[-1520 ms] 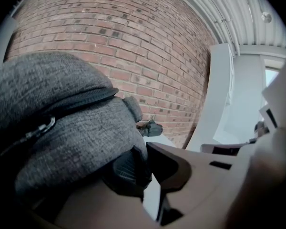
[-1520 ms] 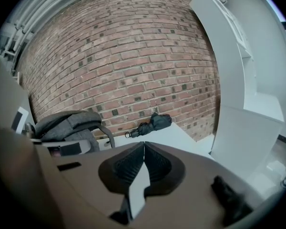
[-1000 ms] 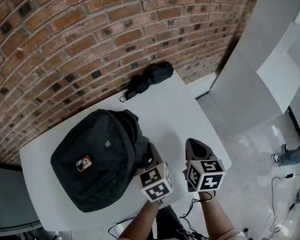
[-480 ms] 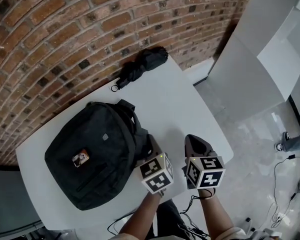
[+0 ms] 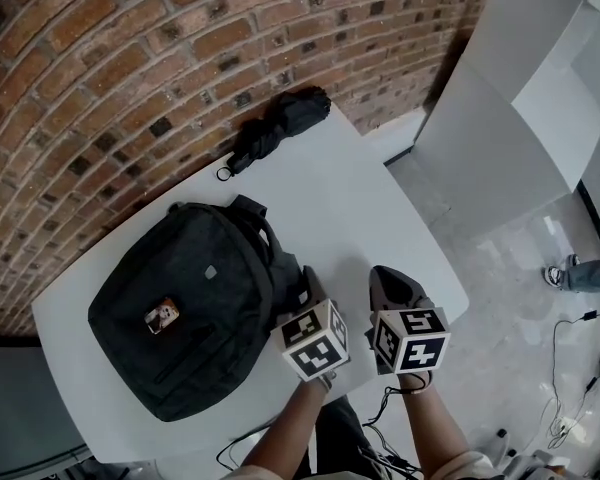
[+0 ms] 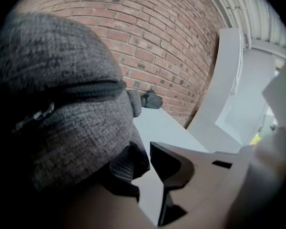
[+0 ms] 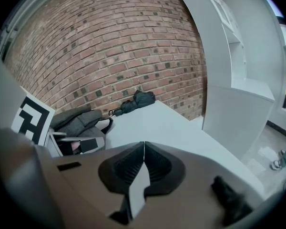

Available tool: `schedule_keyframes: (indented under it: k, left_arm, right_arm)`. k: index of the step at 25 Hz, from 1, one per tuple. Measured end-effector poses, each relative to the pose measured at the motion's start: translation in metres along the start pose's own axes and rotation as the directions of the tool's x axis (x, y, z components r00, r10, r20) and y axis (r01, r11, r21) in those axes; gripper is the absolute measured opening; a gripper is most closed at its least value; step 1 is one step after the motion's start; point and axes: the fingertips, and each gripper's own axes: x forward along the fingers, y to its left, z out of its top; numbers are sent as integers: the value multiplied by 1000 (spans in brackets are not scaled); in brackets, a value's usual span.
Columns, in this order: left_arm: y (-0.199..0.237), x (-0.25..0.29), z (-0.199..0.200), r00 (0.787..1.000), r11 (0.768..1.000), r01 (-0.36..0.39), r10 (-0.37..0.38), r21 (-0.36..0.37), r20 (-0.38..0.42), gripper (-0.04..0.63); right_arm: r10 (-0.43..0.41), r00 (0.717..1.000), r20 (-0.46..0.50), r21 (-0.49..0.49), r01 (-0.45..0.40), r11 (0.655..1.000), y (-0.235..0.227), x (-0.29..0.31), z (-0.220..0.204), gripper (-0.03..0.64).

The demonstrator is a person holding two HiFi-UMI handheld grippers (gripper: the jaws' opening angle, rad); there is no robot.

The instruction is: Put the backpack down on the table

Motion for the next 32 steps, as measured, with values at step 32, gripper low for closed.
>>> schedule_keyframes:
  k: [32]
  left_arm:
    - [-34, -70, -25, 978, 983, 177, -182, -56, -105, 239]
  right_arm:
    - [-47, 998, 41, 19, 46, 999, 2, -67, 3, 31]
